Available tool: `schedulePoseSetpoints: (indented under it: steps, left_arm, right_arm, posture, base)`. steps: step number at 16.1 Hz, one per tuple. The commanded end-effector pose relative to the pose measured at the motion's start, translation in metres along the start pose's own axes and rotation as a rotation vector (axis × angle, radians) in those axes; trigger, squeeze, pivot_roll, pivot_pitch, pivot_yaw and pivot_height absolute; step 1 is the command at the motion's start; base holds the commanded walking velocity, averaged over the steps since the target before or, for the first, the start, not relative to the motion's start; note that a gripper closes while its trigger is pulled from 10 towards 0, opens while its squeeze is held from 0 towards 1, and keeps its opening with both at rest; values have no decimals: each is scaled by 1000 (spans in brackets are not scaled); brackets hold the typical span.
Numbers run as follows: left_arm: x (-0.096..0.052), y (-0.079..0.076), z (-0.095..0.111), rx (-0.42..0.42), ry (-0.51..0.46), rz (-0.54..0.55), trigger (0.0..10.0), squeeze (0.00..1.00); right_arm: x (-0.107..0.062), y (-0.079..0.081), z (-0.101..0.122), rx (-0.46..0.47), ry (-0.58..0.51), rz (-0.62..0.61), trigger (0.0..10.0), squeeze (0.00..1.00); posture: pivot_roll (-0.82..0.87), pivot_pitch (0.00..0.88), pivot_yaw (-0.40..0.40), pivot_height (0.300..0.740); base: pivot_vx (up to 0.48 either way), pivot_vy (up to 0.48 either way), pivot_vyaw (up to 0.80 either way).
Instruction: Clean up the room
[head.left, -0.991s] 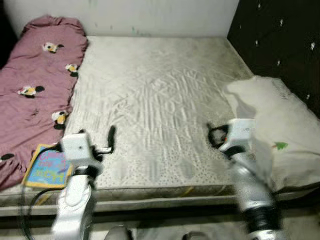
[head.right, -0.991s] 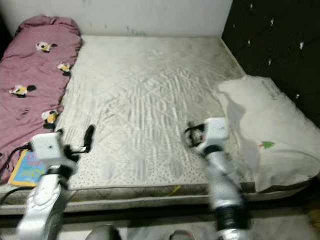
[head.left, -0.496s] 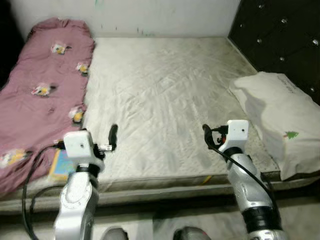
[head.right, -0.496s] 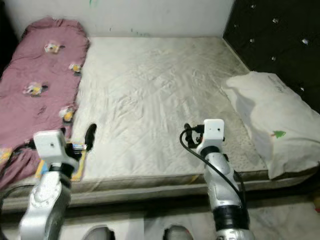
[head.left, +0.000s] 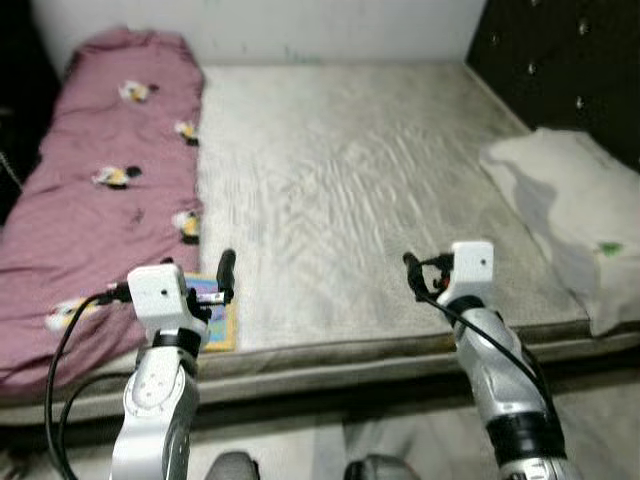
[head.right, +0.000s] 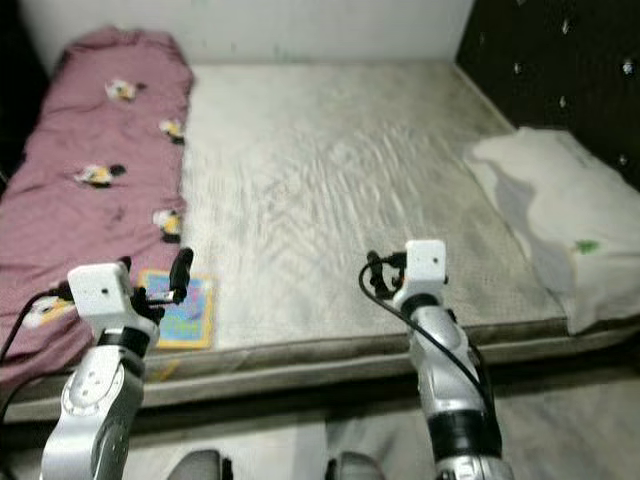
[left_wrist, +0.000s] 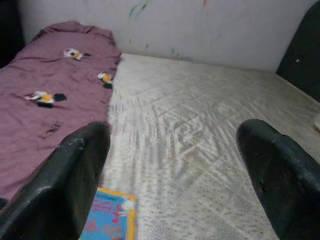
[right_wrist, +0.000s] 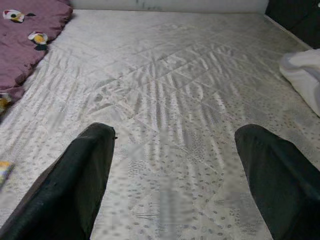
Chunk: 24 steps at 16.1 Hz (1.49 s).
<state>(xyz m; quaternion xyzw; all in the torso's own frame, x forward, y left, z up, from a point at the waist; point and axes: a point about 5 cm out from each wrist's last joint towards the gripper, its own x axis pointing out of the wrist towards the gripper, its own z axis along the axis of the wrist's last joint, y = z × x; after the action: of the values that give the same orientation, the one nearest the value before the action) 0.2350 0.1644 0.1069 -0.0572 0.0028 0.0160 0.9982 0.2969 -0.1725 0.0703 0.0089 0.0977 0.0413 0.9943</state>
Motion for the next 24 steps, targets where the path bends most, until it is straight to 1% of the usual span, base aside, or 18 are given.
schedulePoseSetpoints:
  steps: [1,3,9,18,19,22,24]
  left_arm:
    - [-2,6,1,20,3,16,10000,0]
    - [-1,6,1,21,3,16,10000,0]
    - [1,4,2,18,0,18,10000,0]
    - [0,3,2,18,-9,26,10000,0]
    - [0,3,4,29,-28,28,10000,0]
    - [-1,0,6,15,-48,-13,10000,0]
    - [-1,-1,7,6,-54,-19,10000,0]
  right_arm:
    - [3,8,7,1,-21,25,10000,0]
    - [4,8,6,-12,-13,19,10000,0]
    - [5,9,6,-3,-8,34,10000,0]
    - [8,13,6,-22,-1,62,10000,0]
    - [9,14,5,-25,-1,70,10000,0]
    - [9,16,6,-33,-6,85,10000,0]
    - [9,16,7,-34,-8,89,10000,0]
  posture:
    - [29,62,-41,740]
    - [29,62,-41,740]
    - [27,64,-42,740]
    - [32,56,-58,740]
    - [32,53,-60,740]
    - [33,51,-62,740]
    - [32,53,-63,740]
  base:
    - [0,480,0]
    - [0,480,0]
    - [0,480,0]
    - [0,480,0]
    - [0,0,0]
    - [0,0,0]
    - [127,0,0]
